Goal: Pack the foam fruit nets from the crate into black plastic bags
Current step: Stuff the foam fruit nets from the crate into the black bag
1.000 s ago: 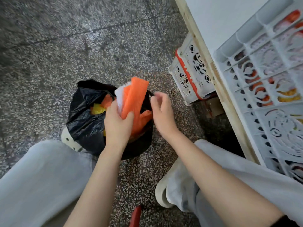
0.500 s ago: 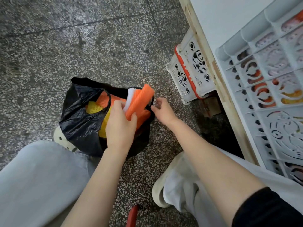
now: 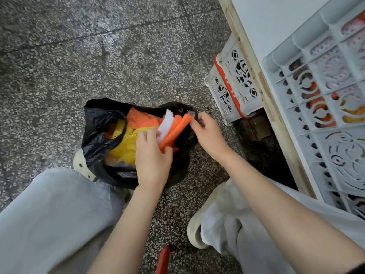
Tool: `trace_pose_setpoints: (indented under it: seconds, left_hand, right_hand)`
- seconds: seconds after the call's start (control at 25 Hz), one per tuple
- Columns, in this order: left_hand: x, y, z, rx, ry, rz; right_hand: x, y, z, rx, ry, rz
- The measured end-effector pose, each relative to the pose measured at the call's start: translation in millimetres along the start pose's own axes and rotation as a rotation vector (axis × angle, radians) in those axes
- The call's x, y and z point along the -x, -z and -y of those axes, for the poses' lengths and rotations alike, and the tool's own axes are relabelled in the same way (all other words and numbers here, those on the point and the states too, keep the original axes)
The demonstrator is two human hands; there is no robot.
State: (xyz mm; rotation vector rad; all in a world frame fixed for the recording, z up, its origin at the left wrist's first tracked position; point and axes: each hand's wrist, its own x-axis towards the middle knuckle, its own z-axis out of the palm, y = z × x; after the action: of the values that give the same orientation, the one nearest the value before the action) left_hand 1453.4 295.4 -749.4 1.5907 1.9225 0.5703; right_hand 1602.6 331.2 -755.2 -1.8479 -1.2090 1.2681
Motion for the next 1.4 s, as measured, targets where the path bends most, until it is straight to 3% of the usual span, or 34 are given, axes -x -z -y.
trace_pose_setpoints:
  seconds: [0.12,0.24,0.36,0.44,0.52,0.64,0.88,1.04,1.24,1.4]
  left_hand:
    - [7,-9,10,-0.204,-0.131,0.084]
    - [5,-16,11,-0.456,-0.164,0.314]
    - [8,-21,-3,-0.332,-0.066,0.646]
    - [22,-25,-12,-0.324,-0.119,0.780]
    - [36,-26,-14,-0.429,-0.253,0.711]
    - [37,-26,-18,-0.394,-0.270,0.470]
    - [35,-13,-35,-0.606,-0.392,0.480]
    - [40,12,-70,-0.645,-0.472,0.412]
    - [68,57,-166,-0.371,-0.804,0.135]
    - [120,83,-252,-0.079,-1.066,0.091]
  right_hand:
    - [16,20,10,0.019,0.054,-0.048]
    - [29,33,13,0.014,0.059,-0.030]
    - [37,42,15,0.015,0.031,-0.088]
    - [42,50,17,-0.012,0.025,-0.137]
    - [46,60,21,-0.011,0.025,-0.167]
    - [52,78,17,0.191,0.007,-0.220]
    - [74,108,3,0.637,-0.028,-0.166]
    - [114,129,48,0.686,0.102,-0.164]
    - [197,169,125,0.739,0.442,-0.362]
    - [259,220,146,0.683,0.596,-0.594]
